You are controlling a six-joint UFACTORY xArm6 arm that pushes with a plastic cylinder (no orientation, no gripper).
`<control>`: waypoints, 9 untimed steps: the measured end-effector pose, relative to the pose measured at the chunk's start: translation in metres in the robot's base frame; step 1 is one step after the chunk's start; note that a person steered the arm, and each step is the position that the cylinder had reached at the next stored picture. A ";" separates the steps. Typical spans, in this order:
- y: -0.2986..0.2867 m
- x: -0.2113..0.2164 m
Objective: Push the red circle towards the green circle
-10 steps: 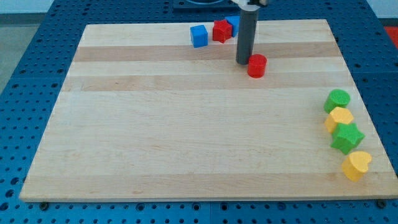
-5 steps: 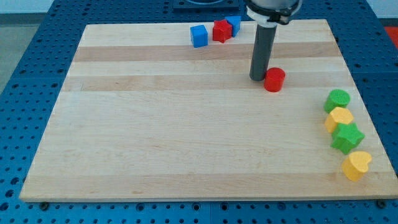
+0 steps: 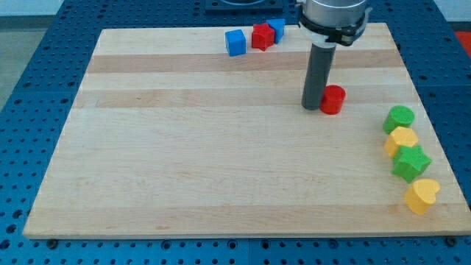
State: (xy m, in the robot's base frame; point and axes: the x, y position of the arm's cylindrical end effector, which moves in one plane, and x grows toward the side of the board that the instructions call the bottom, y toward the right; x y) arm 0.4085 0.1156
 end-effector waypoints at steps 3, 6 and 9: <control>0.035 0.000; 0.056 0.000; 0.065 -0.016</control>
State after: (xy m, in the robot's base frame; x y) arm 0.3930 0.1802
